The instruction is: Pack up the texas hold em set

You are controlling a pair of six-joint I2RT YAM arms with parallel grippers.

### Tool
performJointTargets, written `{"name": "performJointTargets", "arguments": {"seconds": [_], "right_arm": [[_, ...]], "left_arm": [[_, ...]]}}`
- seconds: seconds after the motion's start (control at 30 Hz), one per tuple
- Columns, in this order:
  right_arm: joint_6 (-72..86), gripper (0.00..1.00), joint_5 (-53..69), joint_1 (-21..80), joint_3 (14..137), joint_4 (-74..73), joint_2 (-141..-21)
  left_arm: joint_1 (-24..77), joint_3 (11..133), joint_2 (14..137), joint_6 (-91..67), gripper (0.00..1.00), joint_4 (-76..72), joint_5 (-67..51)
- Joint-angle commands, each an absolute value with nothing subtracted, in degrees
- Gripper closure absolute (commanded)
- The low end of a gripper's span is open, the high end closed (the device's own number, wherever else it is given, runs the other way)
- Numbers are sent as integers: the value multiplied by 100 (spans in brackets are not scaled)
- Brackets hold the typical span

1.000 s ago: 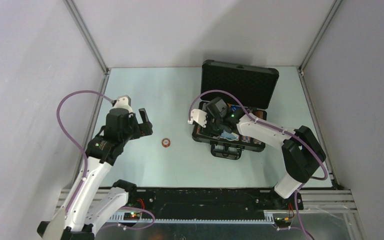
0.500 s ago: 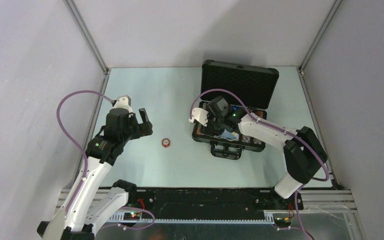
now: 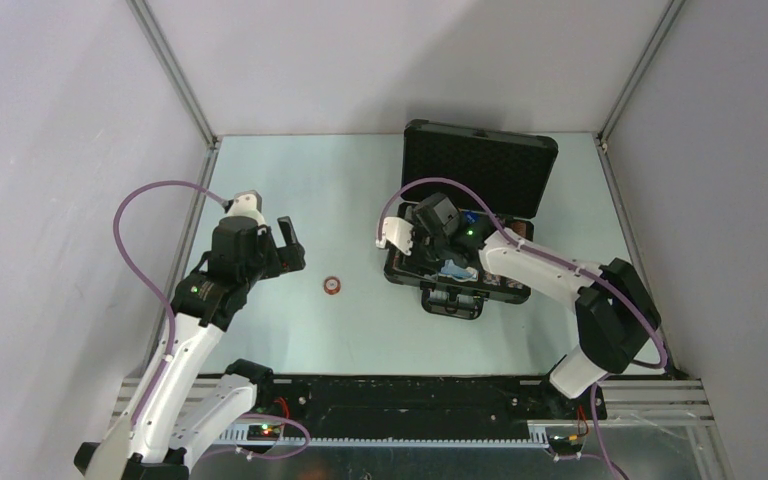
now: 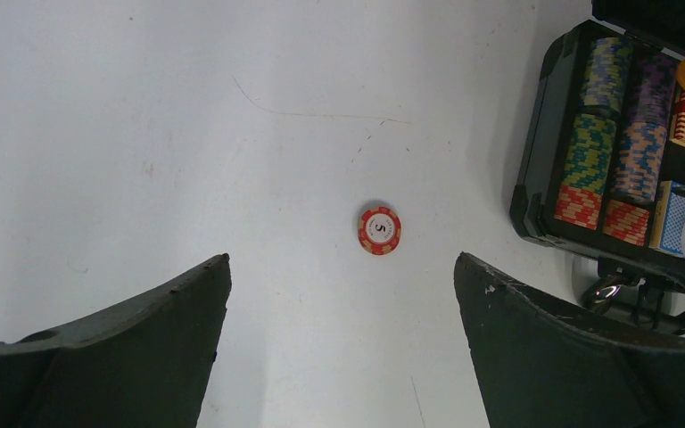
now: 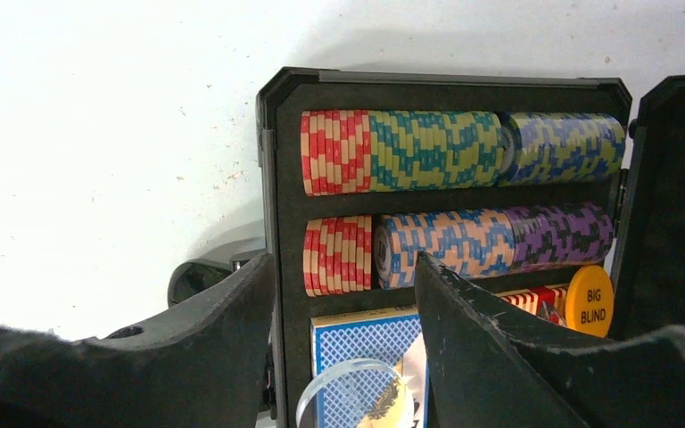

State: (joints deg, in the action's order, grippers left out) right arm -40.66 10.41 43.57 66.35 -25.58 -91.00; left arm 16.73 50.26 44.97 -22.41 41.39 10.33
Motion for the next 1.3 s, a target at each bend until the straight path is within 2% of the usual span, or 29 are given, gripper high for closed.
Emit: {"name": "performJointTargets", "arguments": {"seconds": [0.0,0.9,1.07,1.27], "right_arm": [[-4054,38,970,4425,6641,-2563,-9249],[-3959,38,-390,4244,6645,-2006,-9574],[-3911,40,-389,4193,6645,-1972,-9491],[-3976,41,371,4156,6646,-2189,-9287]], "left_arm": [[1617,4982,4495,-2126,0,4120,1040],[1622,4981,4515,-2126,0,4118,1035],[1617,4976,4534,-2122,1,4114,1034],[1620,4980,4545,-2126,1,4114,1018]]}}
